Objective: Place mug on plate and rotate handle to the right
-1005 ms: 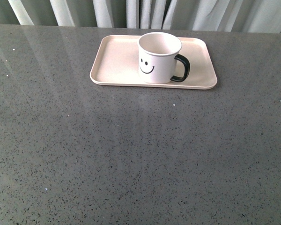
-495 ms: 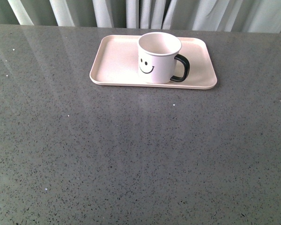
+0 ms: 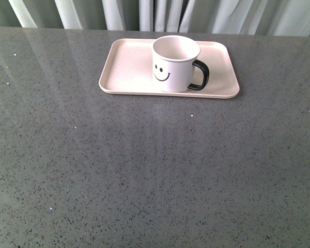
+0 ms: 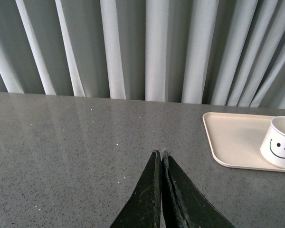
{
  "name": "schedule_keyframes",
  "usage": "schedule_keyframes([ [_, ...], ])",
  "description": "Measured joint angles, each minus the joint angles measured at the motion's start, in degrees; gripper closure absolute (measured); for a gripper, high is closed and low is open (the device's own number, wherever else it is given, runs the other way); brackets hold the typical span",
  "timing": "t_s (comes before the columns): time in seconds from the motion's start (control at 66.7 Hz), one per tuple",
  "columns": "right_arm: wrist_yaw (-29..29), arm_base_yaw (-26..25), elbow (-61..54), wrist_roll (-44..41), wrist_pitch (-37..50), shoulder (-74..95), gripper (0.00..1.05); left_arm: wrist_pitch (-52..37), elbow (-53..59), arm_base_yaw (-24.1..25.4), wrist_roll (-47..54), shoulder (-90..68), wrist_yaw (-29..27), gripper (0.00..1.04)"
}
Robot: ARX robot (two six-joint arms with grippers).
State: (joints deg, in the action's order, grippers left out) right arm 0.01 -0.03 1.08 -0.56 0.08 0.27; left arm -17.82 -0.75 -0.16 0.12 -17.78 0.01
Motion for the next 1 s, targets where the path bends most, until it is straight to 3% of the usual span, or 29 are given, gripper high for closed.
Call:
schedule_keyframes([
  [0.42, 0.0, 0.0, 0.0, 0.0, 0.0, 0.0, 0.09, 8.0, 0.0, 0.0, 0.0, 8.0, 0.0, 1.03],
  [0.525, 0.0, 0.0, 0.0, 0.0, 0.0, 0.0, 0.09, 17.2, 0.0, 0.0, 0.0, 15.6, 0.0, 1.03],
  [0.765, 0.0, 0.0, 0.0, 0.0, 0.0, 0.0, 0.09, 17.8, 0.0, 0.0, 0.0, 16.8, 0.0, 1.03],
  [1.005, 0.0, 0.0, 0.0, 0.0, 0.0, 0.0, 0.09, 17.8, 0.0, 0.0, 0.0, 16.9, 0.0, 0.58],
])
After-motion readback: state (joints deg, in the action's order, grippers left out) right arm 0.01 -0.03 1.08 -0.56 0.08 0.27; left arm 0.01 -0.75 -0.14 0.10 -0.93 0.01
